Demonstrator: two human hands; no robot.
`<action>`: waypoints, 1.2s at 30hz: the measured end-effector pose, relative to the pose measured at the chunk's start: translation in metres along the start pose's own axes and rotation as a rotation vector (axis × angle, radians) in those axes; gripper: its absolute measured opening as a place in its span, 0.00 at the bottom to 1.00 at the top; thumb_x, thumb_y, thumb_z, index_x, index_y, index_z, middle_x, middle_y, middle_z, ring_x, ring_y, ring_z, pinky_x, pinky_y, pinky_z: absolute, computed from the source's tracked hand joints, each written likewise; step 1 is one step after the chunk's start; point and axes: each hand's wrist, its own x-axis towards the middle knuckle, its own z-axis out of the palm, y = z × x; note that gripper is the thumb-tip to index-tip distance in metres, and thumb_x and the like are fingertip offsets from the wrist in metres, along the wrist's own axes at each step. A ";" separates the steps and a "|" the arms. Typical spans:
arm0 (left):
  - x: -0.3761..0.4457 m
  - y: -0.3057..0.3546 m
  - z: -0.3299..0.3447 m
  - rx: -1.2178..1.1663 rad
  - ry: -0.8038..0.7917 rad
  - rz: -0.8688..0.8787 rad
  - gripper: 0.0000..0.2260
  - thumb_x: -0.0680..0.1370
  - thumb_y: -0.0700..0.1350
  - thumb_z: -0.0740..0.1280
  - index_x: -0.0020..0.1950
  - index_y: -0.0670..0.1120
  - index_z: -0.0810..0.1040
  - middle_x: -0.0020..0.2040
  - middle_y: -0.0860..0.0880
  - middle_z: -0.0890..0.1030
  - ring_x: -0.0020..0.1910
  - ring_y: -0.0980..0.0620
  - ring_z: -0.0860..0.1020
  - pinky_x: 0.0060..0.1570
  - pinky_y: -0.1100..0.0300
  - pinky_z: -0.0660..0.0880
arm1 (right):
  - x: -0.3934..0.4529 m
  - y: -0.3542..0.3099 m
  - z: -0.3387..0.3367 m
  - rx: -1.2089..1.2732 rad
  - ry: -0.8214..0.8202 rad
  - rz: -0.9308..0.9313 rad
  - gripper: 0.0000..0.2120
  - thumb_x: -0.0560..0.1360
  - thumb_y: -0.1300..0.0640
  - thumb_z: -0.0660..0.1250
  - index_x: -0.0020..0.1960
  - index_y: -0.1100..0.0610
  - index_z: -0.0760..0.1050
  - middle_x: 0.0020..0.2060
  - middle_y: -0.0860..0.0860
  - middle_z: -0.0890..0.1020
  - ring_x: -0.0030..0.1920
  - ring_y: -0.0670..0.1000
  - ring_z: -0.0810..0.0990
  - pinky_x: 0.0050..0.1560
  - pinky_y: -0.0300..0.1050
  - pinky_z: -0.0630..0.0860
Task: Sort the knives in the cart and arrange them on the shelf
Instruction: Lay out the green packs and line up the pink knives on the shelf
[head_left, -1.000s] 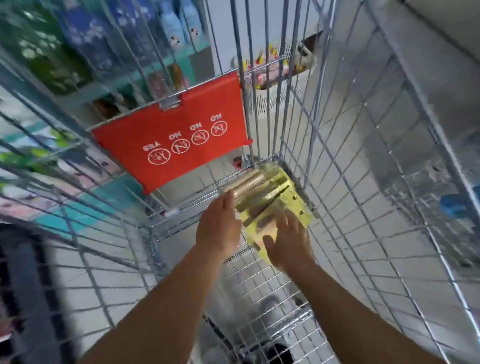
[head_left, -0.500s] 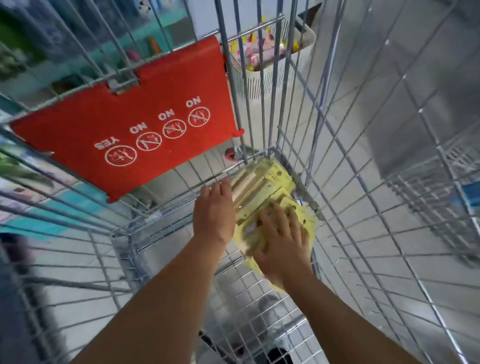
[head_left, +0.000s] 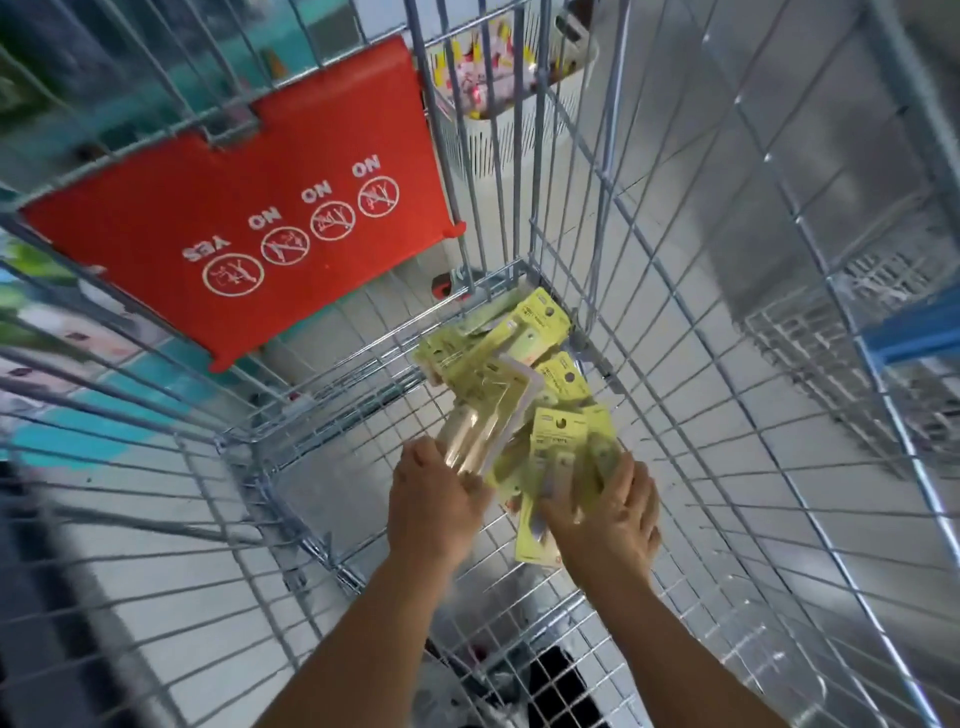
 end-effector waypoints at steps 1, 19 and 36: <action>0.002 0.000 -0.001 -0.040 -0.006 0.005 0.25 0.73 0.50 0.67 0.64 0.41 0.64 0.59 0.43 0.72 0.55 0.45 0.73 0.51 0.49 0.76 | 0.000 -0.001 0.000 -0.020 -0.010 0.007 0.48 0.72 0.37 0.65 0.77 0.52 0.37 0.77 0.52 0.44 0.77 0.55 0.44 0.75 0.58 0.48; 0.009 -0.005 0.001 -0.089 -0.093 -0.061 0.19 0.76 0.56 0.65 0.59 0.44 0.70 0.55 0.43 0.73 0.56 0.43 0.71 0.58 0.48 0.71 | -0.012 -0.005 -0.016 0.369 0.288 -0.051 0.11 0.79 0.54 0.60 0.45 0.62 0.71 0.42 0.57 0.75 0.35 0.53 0.71 0.34 0.45 0.70; -0.002 0.000 0.002 -0.302 -0.148 -0.131 0.15 0.76 0.59 0.64 0.51 0.48 0.71 0.46 0.47 0.77 0.45 0.48 0.77 0.38 0.55 0.74 | -0.023 -0.029 0.026 0.764 0.026 0.184 0.19 0.72 0.57 0.71 0.58 0.45 0.68 0.46 0.49 0.79 0.38 0.50 0.80 0.31 0.44 0.78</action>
